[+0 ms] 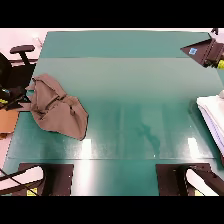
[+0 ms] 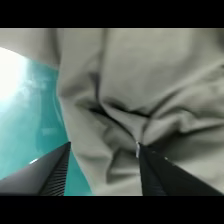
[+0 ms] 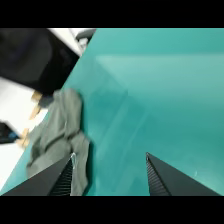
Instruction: Fold the shirts.
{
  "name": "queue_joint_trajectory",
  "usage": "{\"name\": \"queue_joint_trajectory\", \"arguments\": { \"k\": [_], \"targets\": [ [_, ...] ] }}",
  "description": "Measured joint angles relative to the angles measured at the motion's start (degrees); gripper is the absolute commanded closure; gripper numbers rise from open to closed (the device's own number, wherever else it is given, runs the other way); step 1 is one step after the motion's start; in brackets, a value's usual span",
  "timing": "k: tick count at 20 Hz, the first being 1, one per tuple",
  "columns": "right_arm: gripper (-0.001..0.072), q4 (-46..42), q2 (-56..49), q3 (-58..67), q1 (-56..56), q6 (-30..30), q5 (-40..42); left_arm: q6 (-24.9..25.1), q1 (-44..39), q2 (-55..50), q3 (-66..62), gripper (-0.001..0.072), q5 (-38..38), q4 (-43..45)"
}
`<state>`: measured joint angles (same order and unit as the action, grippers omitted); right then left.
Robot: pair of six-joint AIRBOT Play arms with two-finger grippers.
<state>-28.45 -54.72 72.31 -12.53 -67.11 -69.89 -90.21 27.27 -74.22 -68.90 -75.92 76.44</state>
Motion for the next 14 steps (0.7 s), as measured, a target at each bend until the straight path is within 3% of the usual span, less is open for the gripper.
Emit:
{"name": "queue_joint_trajectory", "arguments": {
  "k": [7,14],
  "targets": [
    [0.0201,0.4,-2.1,0.0,-0.2,0.0,-3.6,-0.7,0.5,-10.4,0.4,0.0214,3.8,-1.7],
    [0.0202,0.4,-1.7,0.0,-0.2,0.0,-3.2,-1.0,0.6,-13.0,0.4,0.0214,4.4,-0.7]
  ]
}}
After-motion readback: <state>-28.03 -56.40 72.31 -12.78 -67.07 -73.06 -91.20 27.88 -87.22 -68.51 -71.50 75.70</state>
